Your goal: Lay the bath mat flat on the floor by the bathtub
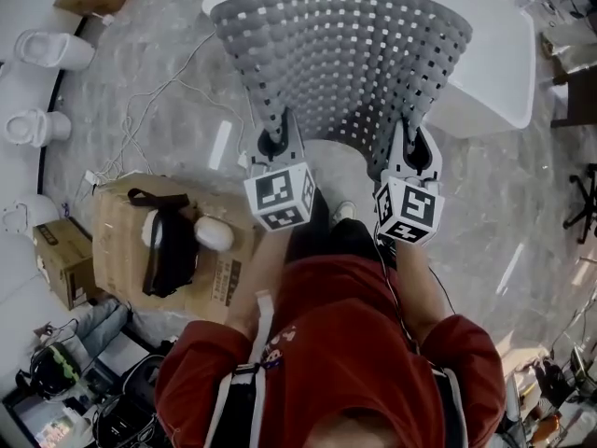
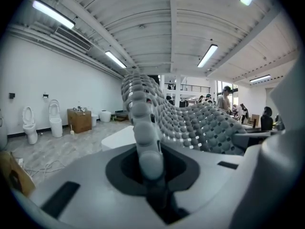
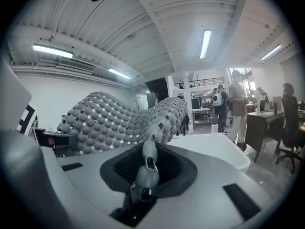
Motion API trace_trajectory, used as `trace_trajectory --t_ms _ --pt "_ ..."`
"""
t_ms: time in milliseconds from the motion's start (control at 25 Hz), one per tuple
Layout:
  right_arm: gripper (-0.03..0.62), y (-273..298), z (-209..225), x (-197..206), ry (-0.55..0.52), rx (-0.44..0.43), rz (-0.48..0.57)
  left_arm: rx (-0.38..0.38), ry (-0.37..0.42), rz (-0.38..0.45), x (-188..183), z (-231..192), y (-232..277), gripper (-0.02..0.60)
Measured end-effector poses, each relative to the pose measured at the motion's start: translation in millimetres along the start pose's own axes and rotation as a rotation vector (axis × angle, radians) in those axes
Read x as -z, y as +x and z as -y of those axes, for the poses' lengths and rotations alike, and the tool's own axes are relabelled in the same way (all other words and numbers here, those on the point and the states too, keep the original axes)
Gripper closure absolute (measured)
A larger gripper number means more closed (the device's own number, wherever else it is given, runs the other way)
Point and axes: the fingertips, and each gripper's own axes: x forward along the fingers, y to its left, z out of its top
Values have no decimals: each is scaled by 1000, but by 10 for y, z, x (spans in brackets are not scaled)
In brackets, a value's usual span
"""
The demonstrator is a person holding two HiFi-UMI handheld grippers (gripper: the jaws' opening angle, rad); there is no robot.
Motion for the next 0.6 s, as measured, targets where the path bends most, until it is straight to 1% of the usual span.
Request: trace_trajectory --t_ms 400,600 --pt "519 676 -360 663 10 8 -127 -10 -9 -118 554 -590 607 526" --pt "520 996 -522 1032 5 6 -205 -18 -25 -191 912 -884 912 526"
